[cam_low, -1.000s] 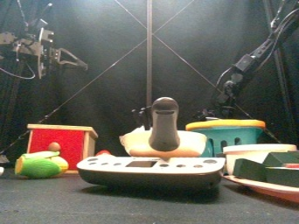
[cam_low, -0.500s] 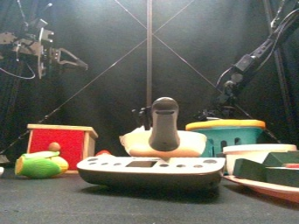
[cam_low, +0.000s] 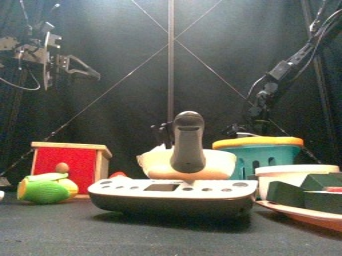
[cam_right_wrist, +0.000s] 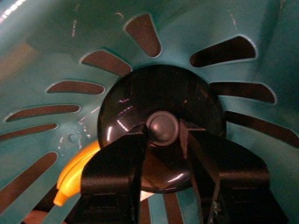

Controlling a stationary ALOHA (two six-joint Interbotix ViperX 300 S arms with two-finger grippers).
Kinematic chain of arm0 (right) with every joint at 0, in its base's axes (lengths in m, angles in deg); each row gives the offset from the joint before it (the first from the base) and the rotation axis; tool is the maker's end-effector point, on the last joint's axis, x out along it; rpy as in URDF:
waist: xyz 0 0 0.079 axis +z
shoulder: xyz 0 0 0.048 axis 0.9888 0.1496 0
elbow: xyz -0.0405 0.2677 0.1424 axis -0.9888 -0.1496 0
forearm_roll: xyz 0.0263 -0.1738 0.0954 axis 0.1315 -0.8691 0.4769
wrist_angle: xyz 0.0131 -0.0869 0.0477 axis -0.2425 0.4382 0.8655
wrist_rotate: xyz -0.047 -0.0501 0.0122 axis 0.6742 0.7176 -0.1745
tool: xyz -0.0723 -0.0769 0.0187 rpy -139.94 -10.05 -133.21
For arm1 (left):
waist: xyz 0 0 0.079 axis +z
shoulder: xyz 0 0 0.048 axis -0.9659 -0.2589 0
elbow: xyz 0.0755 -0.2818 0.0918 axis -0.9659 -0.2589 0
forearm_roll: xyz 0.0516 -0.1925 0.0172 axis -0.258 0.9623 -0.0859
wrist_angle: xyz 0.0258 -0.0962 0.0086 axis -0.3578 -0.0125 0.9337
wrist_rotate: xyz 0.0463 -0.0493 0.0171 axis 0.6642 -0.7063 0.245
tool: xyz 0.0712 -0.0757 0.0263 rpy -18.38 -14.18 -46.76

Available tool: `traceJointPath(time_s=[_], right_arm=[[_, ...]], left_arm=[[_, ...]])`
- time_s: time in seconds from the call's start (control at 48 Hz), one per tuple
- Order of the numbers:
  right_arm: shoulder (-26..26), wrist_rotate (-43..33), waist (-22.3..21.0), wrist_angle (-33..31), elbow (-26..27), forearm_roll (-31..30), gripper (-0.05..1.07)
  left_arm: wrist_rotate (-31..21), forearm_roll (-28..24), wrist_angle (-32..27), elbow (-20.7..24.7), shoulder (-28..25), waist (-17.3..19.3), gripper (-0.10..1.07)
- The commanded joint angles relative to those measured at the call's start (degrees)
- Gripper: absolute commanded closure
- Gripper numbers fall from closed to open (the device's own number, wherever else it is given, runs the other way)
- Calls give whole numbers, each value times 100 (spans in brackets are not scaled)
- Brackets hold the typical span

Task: Grab pot lid

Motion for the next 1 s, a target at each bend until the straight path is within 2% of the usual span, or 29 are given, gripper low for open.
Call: traceJointPath(time_s=[0.0,0.604,0.979], right_arm=[[-378,9,9,-44,167,0,44],[-1116,18,149,-97,35,0,44],[-1828,9,229,114,-404,9,44]], left_arm=[[9,9,26,79,-9,9,89],[-9,0,26,105,0,-18,89],[-9,9,26,105,0,-35,89]])
